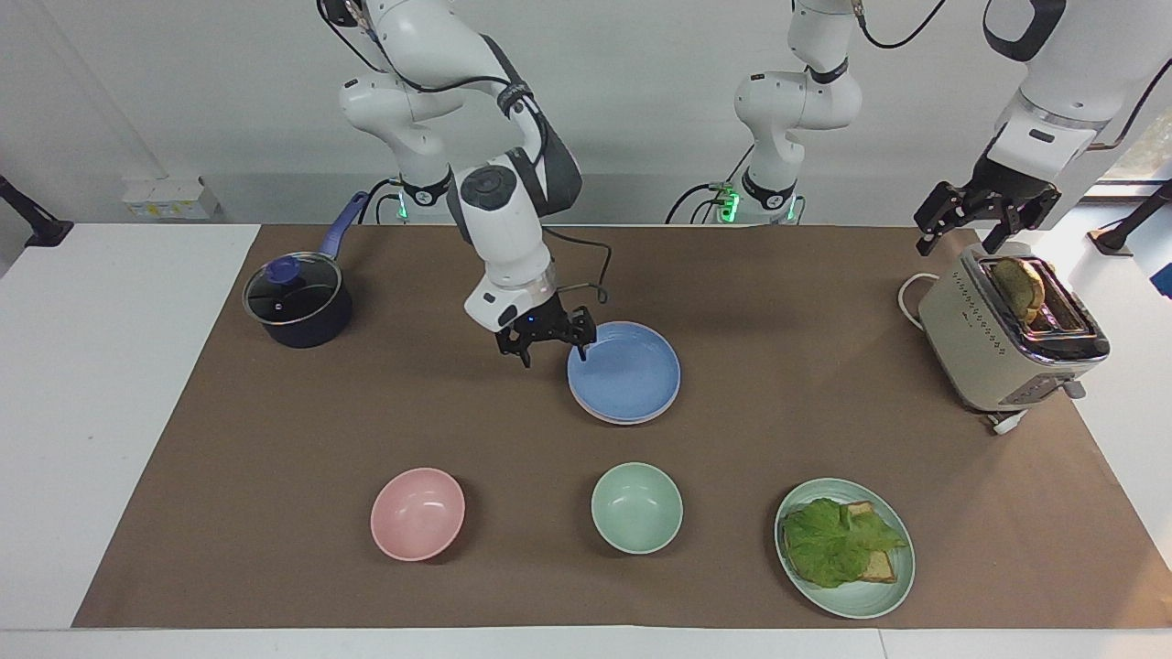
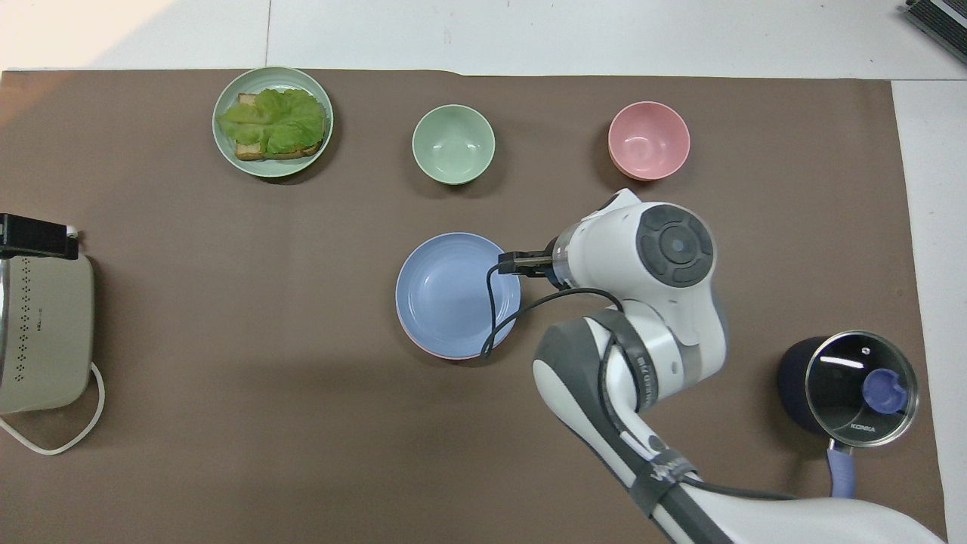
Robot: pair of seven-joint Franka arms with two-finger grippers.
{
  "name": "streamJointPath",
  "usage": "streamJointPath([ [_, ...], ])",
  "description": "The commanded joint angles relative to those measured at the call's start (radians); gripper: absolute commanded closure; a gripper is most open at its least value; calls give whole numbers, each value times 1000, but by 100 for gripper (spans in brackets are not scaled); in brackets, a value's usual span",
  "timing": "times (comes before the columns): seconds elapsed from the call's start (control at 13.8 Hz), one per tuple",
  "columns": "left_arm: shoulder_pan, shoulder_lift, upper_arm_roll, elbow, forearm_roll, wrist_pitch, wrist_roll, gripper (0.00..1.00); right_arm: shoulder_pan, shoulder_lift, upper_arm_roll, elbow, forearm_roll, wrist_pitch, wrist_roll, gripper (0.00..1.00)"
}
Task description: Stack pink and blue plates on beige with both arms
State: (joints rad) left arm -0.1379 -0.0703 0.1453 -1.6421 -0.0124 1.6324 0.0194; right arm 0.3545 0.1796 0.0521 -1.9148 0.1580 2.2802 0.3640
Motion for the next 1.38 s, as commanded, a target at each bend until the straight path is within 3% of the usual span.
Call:
streamJointPath([
  [0.0,9,-11,-6,5,12,-22,7,0,-95,-103,8,-12,-40,-85,23,0],
  [0.22,9,-11,-6,5,12,-22,7,0,-216,-155,6,22,-57,-155,7,0],
  [0.51,9,-11,-6,5,12,-22,5,0,-356,-155,8,167,-112,-315,-150,0],
  [0.65,9,-11,-6,5,12,-22,7,0,-376,-152,6,232,-133,-384,-161,0],
  [0.87,9,-11,-6,5,12,-22,7,0,-394,-131,8,376,-133,-603,-161,0],
  [1.31,9,-11,-6,5,12,-22,7,0,-402,-129,5,422,-136,-682,-152,0],
])
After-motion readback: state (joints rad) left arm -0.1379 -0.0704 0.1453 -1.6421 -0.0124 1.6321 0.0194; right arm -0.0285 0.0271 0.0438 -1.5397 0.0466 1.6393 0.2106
